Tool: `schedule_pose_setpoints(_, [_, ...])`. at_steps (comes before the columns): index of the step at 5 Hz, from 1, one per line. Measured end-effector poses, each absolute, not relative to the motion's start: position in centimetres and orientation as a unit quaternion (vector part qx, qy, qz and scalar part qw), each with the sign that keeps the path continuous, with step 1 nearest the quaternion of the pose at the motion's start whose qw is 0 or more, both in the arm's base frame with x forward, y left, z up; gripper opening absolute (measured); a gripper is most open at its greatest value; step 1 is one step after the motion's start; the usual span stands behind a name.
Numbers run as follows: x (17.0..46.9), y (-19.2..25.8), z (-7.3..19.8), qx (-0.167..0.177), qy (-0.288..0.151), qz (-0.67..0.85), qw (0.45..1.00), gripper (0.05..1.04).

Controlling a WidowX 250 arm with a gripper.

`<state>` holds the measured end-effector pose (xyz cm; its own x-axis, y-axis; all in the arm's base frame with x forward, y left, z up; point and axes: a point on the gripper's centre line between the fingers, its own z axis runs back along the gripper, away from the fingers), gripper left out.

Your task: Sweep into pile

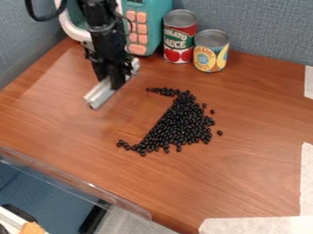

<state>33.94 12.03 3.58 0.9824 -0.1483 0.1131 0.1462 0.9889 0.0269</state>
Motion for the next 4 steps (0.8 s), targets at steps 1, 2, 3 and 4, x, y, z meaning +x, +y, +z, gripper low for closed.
schedule_pose_setpoints(1, [34.9,13.9,1.4,0.031,-0.055,-0.079,0.995,0.366])
schedule_pose_setpoints(2, [36.4,14.7,0.6,0.036,-0.06,-0.08,0.994,0.366])
schedule_pose_setpoints(3, [37.6,14.9,0.3,0.046,-0.06,-0.093,0.993,0.366])
schedule_pose_setpoints(4, [38.7,13.1,0.2,0.055,-0.056,-0.125,0.989,0.366])
